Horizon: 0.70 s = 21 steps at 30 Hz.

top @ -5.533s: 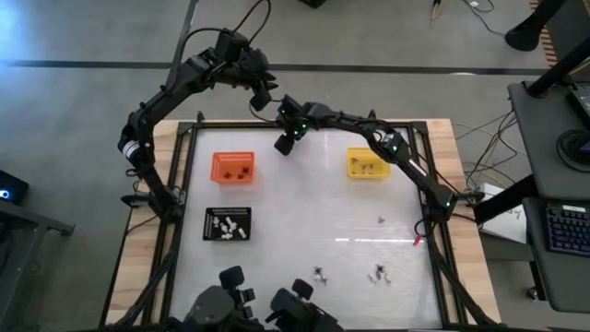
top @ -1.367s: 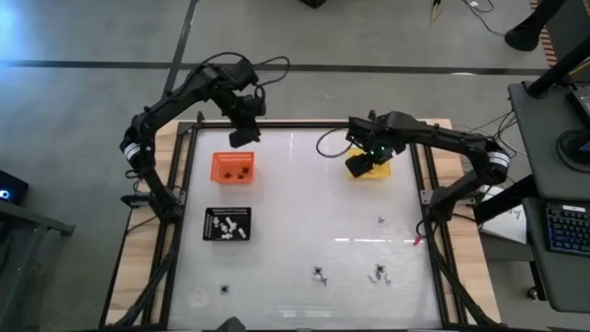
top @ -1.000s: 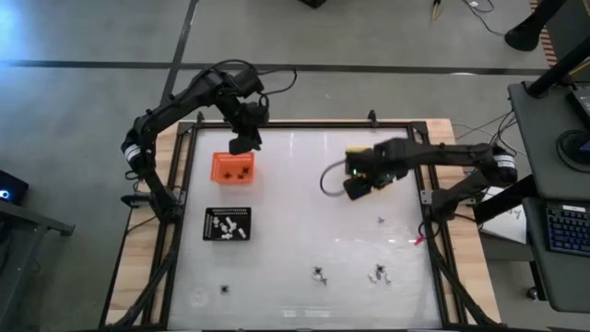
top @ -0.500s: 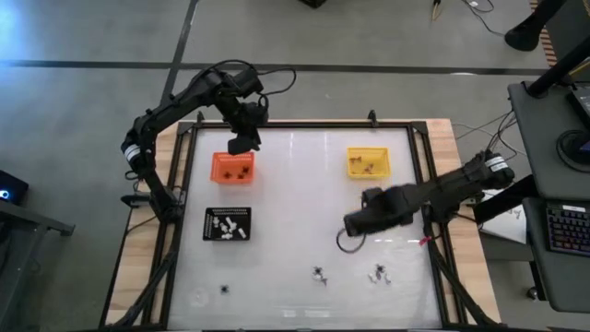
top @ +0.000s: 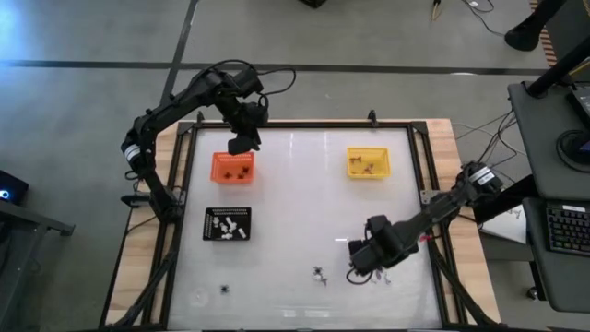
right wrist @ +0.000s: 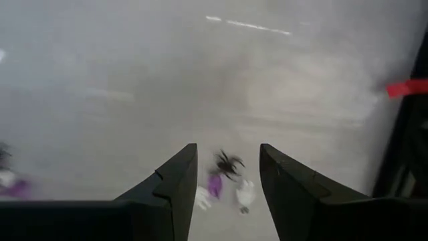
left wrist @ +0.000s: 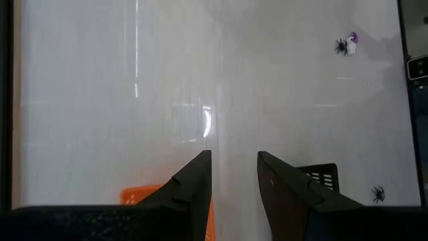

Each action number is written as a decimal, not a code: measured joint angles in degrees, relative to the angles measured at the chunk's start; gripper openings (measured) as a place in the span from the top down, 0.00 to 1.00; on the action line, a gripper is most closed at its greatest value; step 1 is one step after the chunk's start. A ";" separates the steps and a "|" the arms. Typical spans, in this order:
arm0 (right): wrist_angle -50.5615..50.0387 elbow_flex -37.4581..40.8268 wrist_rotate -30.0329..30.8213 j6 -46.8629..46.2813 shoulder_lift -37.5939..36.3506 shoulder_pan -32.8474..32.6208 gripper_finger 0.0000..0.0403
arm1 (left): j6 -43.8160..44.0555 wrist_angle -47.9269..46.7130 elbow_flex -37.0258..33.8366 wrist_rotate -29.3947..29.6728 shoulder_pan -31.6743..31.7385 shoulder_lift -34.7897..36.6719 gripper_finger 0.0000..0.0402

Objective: Sort Halloween decoration
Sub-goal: Put the black spider toy into the orange bin

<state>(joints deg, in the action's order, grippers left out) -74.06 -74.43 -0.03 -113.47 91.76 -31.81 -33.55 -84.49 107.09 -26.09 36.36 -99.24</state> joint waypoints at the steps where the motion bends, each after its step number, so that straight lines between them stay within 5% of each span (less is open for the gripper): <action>1: 0.02 -0.01 -0.88 -0.02 0.57 -0.64 0.63 | 0.11 -0.01 0.00 0.00 0.00 0.00 0.74; 21: 6.70 0.70 -4.00 -0.15 12.34 -6.95 0.61 | 5.86 -0.57 -0.02 -0.02 -0.42 0.02 0.74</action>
<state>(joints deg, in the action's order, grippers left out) -67.36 -73.73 -4.03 -113.62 104.11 -38.76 -27.69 -85.06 107.07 -26.11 35.93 -99.22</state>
